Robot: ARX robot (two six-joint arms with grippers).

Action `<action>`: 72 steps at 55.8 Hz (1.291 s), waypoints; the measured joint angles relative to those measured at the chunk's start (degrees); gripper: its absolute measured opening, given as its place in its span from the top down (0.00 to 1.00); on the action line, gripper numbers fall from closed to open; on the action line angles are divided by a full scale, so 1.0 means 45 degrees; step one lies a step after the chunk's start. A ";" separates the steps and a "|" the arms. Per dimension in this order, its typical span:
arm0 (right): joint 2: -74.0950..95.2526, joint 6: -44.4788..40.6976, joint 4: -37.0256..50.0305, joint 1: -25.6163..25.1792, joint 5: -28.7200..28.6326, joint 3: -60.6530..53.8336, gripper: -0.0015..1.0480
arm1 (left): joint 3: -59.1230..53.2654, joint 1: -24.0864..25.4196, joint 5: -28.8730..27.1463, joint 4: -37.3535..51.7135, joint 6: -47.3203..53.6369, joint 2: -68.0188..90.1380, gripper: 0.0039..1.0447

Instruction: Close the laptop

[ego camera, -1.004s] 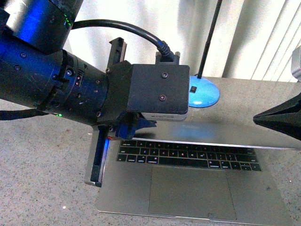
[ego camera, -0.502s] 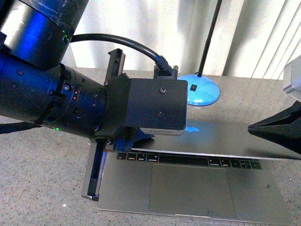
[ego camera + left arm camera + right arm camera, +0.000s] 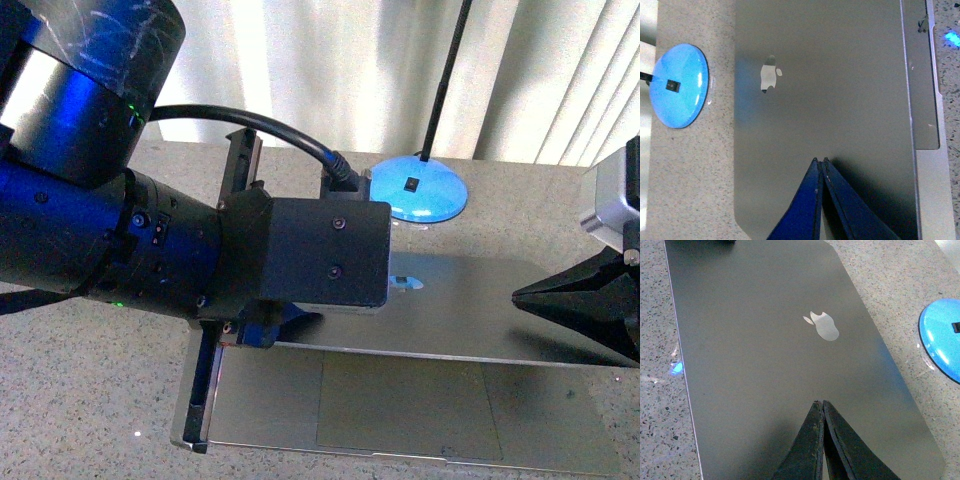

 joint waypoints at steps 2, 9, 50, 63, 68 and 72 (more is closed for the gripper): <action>0.0053 0.0039 0.0092 0.0015 0.0005 -0.0044 0.97 | -0.0058 -0.0005 0.0000 0.0083 -0.0024 0.0078 0.97; 0.0267 0.0228 0.0529 0.0092 -0.0010 -0.0189 0.97 | -0.0257 -0.0034 0.0010 0.0476 -0.0121 0.0340 0.97; 0.2341 0.1321 0.3021 0.0520 -0.0097 -0.1122 0.97 | -0.0962 -0.0243 0.0097 0.1826 -0.0525 0.1889 0.97; 0.1962 0.1409 0.2817 0.0442 -0.0097 -0.1112 0.97 | -0.0986 -0.0223 0.0083 0.1792 -0.0534 0.1763 0.97; 0.1559 0.1486 0.2788 0.0321 -0.0092 -0.1083 0.97 | -0.0976 -0.0189 0.0083 0.1787 -0.0636 0.1525 0.97; 0.1229 0.1608 0.2851 0.0223 -0.0078 -0.1025 0.97 | -0.0933 -0.0141 0.0078 0.1855 -0.0806 0.1190 0.97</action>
